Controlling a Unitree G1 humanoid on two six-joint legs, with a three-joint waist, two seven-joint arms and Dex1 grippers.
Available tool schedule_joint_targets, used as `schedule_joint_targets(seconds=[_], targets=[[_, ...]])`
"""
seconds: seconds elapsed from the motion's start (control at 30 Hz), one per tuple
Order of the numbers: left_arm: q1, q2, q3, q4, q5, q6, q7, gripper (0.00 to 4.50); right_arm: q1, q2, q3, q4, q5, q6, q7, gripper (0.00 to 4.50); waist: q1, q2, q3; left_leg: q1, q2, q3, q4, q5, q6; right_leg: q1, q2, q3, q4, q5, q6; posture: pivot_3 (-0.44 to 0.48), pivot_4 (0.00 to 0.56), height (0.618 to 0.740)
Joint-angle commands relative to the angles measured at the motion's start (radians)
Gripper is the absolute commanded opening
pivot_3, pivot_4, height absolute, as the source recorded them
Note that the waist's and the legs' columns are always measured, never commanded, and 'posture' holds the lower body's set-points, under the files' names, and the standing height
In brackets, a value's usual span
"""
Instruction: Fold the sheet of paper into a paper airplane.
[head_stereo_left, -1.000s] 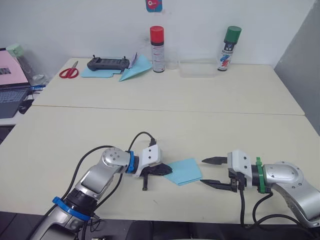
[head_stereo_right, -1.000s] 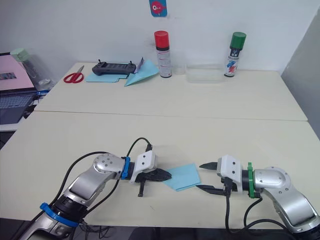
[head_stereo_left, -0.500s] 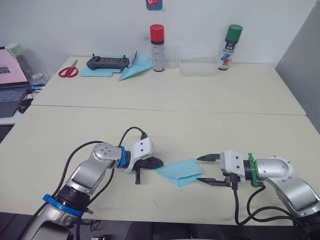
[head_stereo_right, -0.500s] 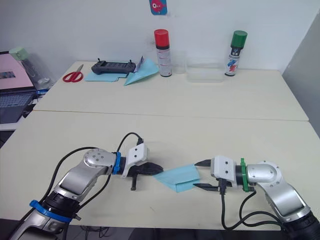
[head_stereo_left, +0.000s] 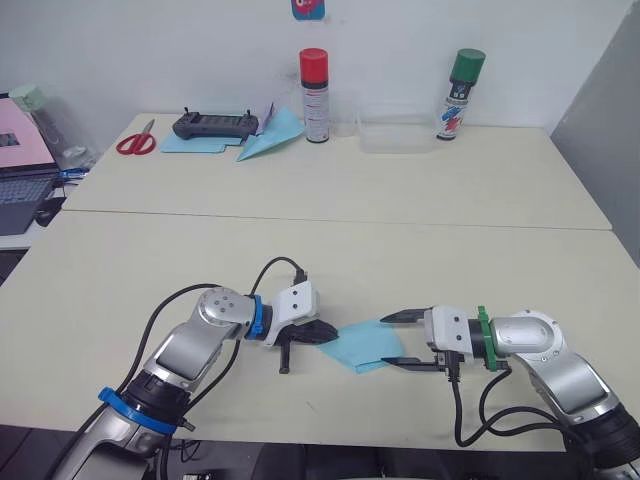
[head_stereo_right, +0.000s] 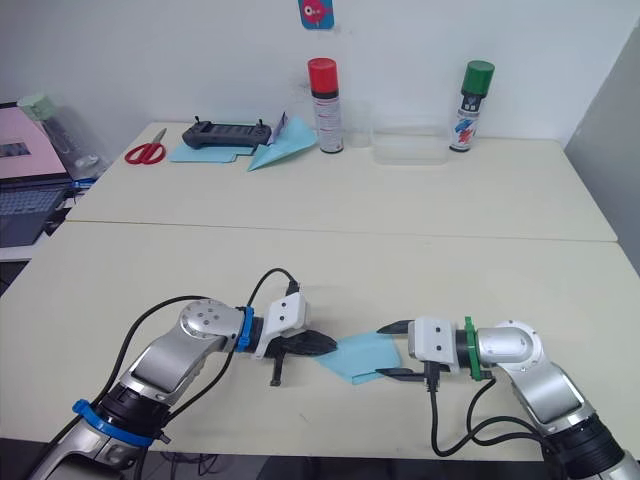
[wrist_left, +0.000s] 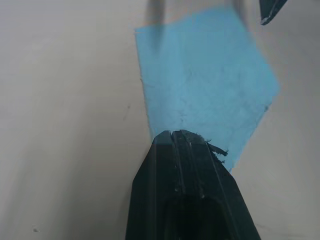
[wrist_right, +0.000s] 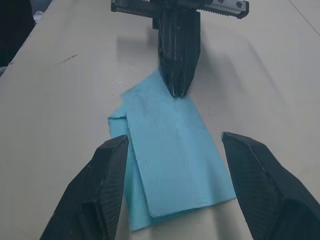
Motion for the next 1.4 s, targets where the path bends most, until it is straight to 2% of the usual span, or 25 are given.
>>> schedule_joint_targets(seconds=[0.03, 0.3, 0.5, 0.6, 0.83, 1.03, 1.2, 1.4], targets=[[0.009, 0.025, -0.042, 0.018, 0.067, -0.053, -0.003, 0.02, -0.020, 0.009, 0.001, -0.003, -0.014, -0.046, -0.001, 3.08, 0.000, 0.000, 0.000, 0.000, 0.000, 0.000, 0.000, 0.000, 0.000, 0.000, 0.000, 0.000, 0.000, 0.000, 0.000, 0.000, 0.150, 0.740], [-0.010, 0.002, -0.036, 0.054, 0.069, -0.032, 0.006, 0.02, -0.065, 0.038, 0.064, 0.107, -0.083, -0.240, 0.032, 3.08, 0.000, 0.000, 0.000, 0.001, 0.000, 0.000, 0.000, 0.000, 0.000, 0.001, 0.000, 0.000, 0.000, 0.000, 0.000, 0.000, 0.150, 0.740], [-0.007, -0.004, -0.031, 0.053, 0.052, 0.002, 0.002, 0.02, -0.107, 0.092, 0.095, 0.185, -0.081, -0.290, 0.040, 3.08, 0.000, 0.000, 0.000, 0.004, 0.000, 0.000, 0.000, 0.000, 0.000, 0.004, 0.000, 0.000, 0.000, 0.000, 0.000, 0.000, 0.150, 0.740], [-0.011, -0.006, -0.036, 0.059, 0.061, 0.000, 0.005, 0.00, -0.121, 0.109, 0.110, 0.214, -0.072, -0.307, 0.061, 2.52, -0.001, 0.000, 0.000, 0.005, 0.000, 0.000, 0.000, 0.000, 0.000, 0.005, 0.000, 0.000, 0.000, 0.000, 0.000, 0.000, 0.150, 0.740], [-0.025, -0.003, -0.026, 0.096, 0.073, -0.043, 0.007, 0.00, -0.125, 0.115, 0.090, 0.179, 0.006, -0.219, 0.091, 0.02, 0.000, 0.000, 0.000, 0.006, 0.000, 0.000, 0.000, 0.000, 0.000, 0.005, 0.000, 0.000, 0.000, 0.000, -0.001, 0.000, 0.150, 0.740], [-0.081, -0.020, -0.037, 0.160, 0.076, -0.113, -0.022, 0.00, -0.126, 0.135, 0.051, 0.075, 0.143, 0.043, 0.059, 0.02, 0.000, 0.000, 0.000, 0.005, 0.000, 0.000, 0.000, 0.000, 0.000, 0.005, 0.000, 0.000, 0.000, 0.000, -0.001, 0.000, 0.150, 0.740], [-0.093, -0.020, -0.046, 0.181, 0.080, -0.133, -0.057, 0.00, -0.174, 0.175, 0.044, 0.114, 0.089, 0.068, -0.007, 0.02, 0.000, 0.000, 0.000, 0.005, 0.000, 0.000, -0.001, 0.000, 0.000, 0.004, 0.000, 0.000, 0.000, 0.000, 0.000, 0.000, 0.150, 0.740], [-0.089, -0.047, -0.025, 0.160, 0.052, -0.145, -0.052, 0.00, -0.186, 0.174, 0.055, 0.131, 0.071, 0.074, -0.007, 0.02, 0.000, 0.000, 0.000, 0.003, 0.000, 0.000, -0.001, 0.000, 0.000, 0.003, 0.000, 0.000, -0.001, 0.000, 0.000, 0.000, 0.150, 0.740]])
